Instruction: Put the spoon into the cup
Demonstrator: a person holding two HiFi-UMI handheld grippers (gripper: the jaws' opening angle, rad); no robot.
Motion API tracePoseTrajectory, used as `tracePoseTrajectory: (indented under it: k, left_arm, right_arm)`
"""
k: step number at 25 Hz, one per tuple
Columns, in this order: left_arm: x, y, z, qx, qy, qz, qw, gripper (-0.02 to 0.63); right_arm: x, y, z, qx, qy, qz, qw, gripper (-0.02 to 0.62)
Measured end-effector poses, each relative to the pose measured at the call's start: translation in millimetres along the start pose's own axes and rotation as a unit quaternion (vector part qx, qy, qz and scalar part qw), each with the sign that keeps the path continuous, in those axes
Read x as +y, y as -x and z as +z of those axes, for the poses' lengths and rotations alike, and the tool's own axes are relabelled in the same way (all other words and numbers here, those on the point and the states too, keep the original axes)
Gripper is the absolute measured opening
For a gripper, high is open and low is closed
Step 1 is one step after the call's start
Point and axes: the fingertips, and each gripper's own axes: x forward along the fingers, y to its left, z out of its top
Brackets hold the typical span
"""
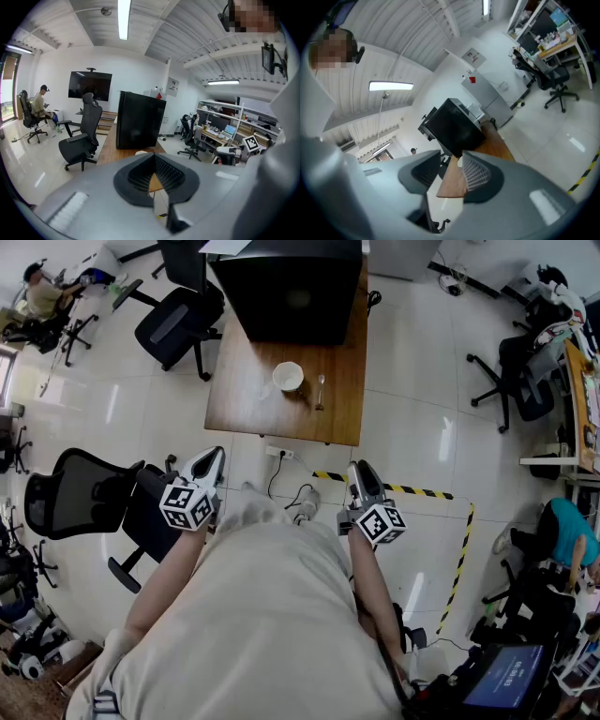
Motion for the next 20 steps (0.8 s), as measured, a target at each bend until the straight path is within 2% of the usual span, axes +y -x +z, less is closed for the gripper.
tracePoseTrajectory:
  k: [9, 15, 20]
  left_arm:
    - [-18, -1, -6, -0.014, 0.014, 0.007, 0.9998, 0.005]
    - [-5, -14, -3, -0.018, 0.021, -0.008, 0.9996, 0.005]
    - [11, -32, 9, -0.017, 0.000, -0.035, 0.9992, 0.005]
  right_arm:
    - [-25, 10, 7, 0.021, 0.023, -0.005, 0.999, 0.124]
    - [-21, 1, 4, 0.037, 0.046, -0.019, 0.998, 0.107]
    - [-11, -9, -3, 0.031, 0.038, -0.045, 0.998, 0.100]
